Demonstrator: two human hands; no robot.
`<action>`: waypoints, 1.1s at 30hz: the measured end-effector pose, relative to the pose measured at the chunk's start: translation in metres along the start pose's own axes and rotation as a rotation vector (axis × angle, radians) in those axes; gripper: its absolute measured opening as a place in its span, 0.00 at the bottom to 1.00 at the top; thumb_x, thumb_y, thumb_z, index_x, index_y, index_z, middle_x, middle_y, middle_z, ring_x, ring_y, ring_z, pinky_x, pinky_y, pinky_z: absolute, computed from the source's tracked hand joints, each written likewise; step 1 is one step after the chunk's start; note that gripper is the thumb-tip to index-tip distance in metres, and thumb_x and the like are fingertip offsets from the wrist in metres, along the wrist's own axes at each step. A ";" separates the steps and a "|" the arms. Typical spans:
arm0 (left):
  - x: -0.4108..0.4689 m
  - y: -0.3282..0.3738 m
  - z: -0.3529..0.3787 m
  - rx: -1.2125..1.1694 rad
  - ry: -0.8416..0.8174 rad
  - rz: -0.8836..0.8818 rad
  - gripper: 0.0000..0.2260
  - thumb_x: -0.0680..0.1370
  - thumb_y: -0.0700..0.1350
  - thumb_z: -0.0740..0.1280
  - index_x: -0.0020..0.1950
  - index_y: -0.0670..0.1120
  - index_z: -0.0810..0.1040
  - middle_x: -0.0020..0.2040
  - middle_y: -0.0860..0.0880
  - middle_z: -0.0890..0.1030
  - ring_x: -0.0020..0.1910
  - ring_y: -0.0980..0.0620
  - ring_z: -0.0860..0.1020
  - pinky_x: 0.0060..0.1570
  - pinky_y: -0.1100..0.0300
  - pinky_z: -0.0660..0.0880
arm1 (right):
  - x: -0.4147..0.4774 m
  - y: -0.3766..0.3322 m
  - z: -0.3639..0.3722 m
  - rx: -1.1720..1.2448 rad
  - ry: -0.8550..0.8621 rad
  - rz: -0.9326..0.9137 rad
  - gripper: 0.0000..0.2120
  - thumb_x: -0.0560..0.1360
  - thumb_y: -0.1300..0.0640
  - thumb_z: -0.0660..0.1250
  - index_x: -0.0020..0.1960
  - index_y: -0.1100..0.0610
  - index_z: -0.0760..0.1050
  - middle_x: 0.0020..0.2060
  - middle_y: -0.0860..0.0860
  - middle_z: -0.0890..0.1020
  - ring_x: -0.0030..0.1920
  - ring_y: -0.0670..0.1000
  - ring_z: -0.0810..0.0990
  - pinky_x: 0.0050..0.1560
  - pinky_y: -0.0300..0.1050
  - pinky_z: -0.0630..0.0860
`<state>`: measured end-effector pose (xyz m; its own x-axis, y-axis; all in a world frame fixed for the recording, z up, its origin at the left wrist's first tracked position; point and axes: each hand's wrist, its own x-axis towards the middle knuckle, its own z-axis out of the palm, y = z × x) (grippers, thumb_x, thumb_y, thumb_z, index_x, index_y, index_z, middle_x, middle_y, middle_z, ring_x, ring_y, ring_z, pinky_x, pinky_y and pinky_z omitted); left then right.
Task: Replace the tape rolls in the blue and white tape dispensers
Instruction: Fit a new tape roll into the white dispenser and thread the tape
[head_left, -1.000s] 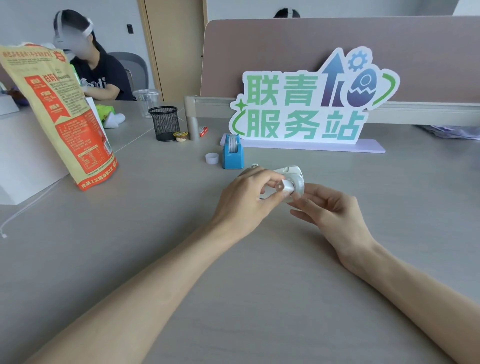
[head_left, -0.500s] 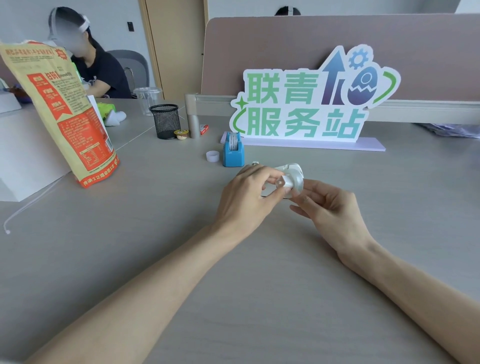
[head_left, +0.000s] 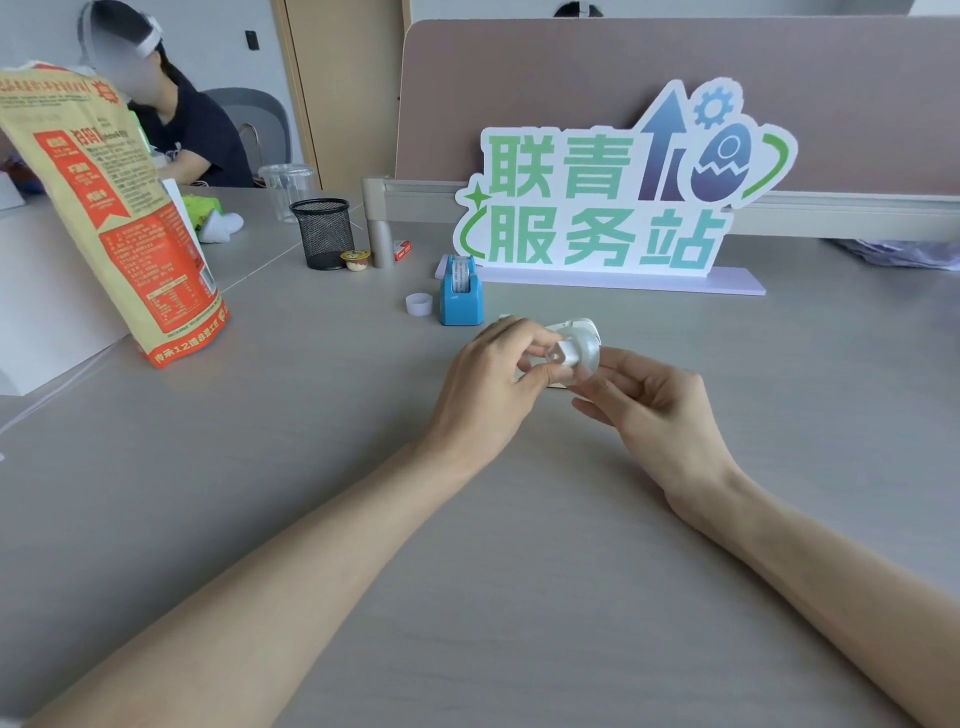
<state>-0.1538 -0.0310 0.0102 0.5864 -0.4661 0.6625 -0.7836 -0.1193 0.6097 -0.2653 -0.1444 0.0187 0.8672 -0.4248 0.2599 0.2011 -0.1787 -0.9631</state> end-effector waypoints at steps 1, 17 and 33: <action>0.001 0.000 -0.001 -0.023 -0.014 -0.005 0.08 0.71 0.42 0.74 0.48 0.43 0.80 0.45 0.51 0.81 0.44 0.56 0.78 0.40 0.75 0.66 | 0.001 0.000 0.000 0.007 0.005 0.006 0.08 0.77 0.61 0.68 0.55 0.55 0.82 0.47 0.49 0.87 0.53 0.46 0.84 0.58 0.43 0.79; 0.004 0.001 -0.006 -0.422 -0.331 -0.404 0.12 0.79 0.48 0.64 0.62 0.47 0.77 0.46 0.54 0.78 0.41 0.59 0.75 0.35 0.60 0.72 | 0.006 0.001 -0.008 0.182 0.064 0.136 0.08 0.76 0.60 0.68 0.53 0.60 0.81 0.47 0.54 0.86 0.48 0.50 0.84 0.59 0.52 0.79; 0.003 0.011 -0.005 -0.215 -0.132 -0.182 0.05 0.75 0.49 0.70 0.49 0.50 0.79 0.42 0.58 0.80 0.43 0.65 0.76 0.42 0.74 0.69 | 0.007 0.000 -0.010 -0.009 0.081 -0.052 0.08 0.75 0.62 0.70 0.54 0.60 0.80 0.48 0.52 0.86 0.47 0.49 0.85 0.50 0.42 0.81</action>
<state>-0.1598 -0.0294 0.0210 0.6706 -0.5655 0.4800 -0.5983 -0.0297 0.8008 -0.2632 -0.1560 0.0208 0.8162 -0.4847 0.3145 0.2402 -0.2104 -0.9476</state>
